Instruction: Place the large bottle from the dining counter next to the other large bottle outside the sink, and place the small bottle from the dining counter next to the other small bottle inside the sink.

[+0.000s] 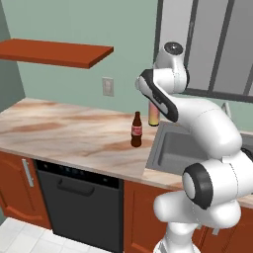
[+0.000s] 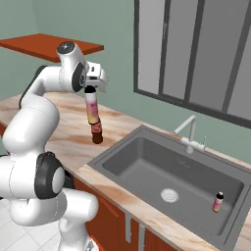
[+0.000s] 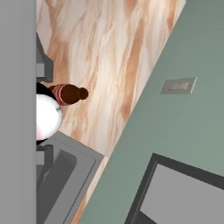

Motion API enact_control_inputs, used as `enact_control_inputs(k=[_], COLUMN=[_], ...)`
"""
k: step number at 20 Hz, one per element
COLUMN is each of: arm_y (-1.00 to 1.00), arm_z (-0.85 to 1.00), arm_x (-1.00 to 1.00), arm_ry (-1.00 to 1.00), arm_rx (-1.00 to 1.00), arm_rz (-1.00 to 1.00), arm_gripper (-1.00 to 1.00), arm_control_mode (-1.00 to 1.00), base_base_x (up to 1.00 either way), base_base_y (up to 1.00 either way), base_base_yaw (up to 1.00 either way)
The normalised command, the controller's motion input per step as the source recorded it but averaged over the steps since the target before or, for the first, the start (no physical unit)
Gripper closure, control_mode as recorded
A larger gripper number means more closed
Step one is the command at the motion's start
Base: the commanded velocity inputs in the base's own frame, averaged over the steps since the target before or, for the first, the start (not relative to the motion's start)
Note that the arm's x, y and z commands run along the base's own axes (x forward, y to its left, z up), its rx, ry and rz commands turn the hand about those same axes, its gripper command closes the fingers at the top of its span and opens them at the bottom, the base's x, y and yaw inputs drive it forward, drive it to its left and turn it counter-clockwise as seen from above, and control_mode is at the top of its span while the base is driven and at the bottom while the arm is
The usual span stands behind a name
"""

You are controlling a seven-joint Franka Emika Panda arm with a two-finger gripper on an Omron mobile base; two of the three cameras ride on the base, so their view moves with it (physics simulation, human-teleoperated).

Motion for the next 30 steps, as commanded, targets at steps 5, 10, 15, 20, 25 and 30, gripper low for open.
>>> enact_control_inputs(k=[5, 10, 15, 20, 25, 30], arm_y=[0.0, 0.0, 0.0, 0.0, -0.08, -0.09], arm_z=[0.0, 0.0, 0.0, 0.0, -0.07, -0.12], arm_x=[0.0, 0.0, 0.0, 0.0, 0.14, 0.28], arm_ry=[0.0, 0.0, 0.0, 0.0, 0.0, 0.0], arm_rx=[0.0, 0.0, 0.0, 0.0, 0.01, 0.01], arm_rz=[0.0, 0.0, 0.0, 0.0, 0.0, 0.0], arm_gripper=[1.0, 1.0, 1.0, 1.0, 1.0, 1.0], arm_control_mode=[1.0, 1.0, 1.0, 1.0, -1.0, -1.0], base_base_x=[-0.03, 0.05, 0.31, 0.52, 0.25, 0.0], base_base_y=[-0.49, -0.29, -0.05, -0.18, -0.13, 0.0], base_base_yaw=[-0.11, -0.09, -0.05, 0.0, 0.0, 0.0])
